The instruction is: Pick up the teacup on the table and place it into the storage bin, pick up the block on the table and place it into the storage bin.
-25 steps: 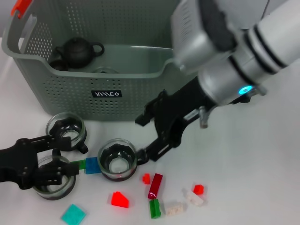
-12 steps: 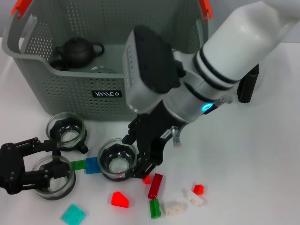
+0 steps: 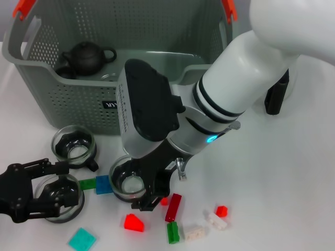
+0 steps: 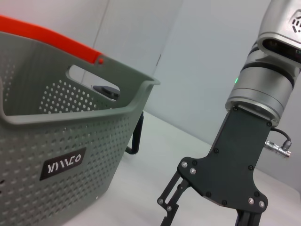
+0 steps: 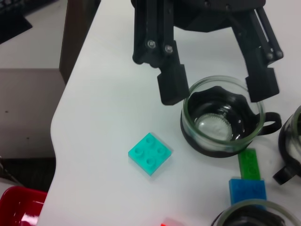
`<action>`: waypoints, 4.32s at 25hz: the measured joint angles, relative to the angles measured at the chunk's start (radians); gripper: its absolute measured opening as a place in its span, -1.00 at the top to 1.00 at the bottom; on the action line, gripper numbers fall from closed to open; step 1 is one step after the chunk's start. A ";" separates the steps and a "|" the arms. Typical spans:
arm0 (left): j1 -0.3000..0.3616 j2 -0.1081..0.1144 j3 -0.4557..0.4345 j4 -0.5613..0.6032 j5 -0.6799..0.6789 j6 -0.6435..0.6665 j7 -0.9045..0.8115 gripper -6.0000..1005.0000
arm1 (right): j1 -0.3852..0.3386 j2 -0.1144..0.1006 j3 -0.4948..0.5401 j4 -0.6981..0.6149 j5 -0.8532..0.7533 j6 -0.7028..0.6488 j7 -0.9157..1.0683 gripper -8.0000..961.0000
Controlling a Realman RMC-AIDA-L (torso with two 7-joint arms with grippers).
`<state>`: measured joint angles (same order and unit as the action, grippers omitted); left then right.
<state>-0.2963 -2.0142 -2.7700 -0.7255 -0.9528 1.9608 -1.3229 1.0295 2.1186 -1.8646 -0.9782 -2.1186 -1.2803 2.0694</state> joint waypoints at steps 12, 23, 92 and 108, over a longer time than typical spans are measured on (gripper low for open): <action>-0.001 0.002 0.003 0.000 0.004 -0.006 0.001 -0.73 | 0.004 0.003 -0.082 0.035 0.001 0.101 0.003 -0.67; -0.003 -0.003 -0.005 0.003 0.000 -0.014 0.001 -0.73 | 0.005 0.006 -0.177 0.060 0.009 0.178 0.003 -0.67; 0.009 -0.002 -0.024 0.006 -0.009 -0.005 -0.002 -0.71 | -0.093 -0.017 -0.011 -0.170 0.006 -0.006 -0.021 0.82; 0.010 -0.004 -0.023 0.003 -0.009 0.017 -0.004 -0.71 | -0.110 -0.020 0.510 -0.379 0.054 -0.085 -0.006 0.78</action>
<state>-0.2864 -2.0182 -2.7930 -0.7230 -0.9618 1.9774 -1.3272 0.9195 2.0984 -1.3546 -1.3576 -2.0647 -1.3654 2.0636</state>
